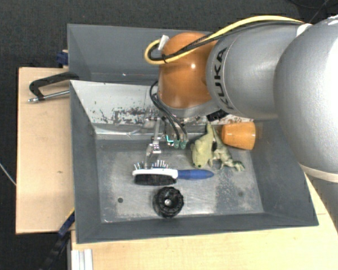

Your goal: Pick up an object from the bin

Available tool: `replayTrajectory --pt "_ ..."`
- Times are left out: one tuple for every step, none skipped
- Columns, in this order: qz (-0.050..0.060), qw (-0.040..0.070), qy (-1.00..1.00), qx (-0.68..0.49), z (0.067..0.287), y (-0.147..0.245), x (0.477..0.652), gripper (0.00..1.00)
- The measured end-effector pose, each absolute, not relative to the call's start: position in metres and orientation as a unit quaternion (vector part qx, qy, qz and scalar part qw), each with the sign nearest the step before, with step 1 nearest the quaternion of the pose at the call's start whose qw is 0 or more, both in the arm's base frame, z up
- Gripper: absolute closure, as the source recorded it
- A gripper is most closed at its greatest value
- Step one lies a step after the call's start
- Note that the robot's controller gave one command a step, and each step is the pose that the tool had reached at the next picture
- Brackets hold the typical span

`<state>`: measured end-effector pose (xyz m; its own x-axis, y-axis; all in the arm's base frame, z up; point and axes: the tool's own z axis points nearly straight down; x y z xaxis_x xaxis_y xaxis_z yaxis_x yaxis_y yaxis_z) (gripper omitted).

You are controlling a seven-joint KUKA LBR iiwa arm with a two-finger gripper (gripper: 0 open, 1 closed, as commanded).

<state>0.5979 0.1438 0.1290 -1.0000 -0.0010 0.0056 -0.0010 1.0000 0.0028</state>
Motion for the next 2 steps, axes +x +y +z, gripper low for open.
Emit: replayTrajectory --pt "-0.003 0.001 -0.999 -0.036 0.0873 0.1001 0.5322 0.00" --pt "-0.003 0.000 -0.999 -0.034 0.0893 0.1009 0.5339 1.00"
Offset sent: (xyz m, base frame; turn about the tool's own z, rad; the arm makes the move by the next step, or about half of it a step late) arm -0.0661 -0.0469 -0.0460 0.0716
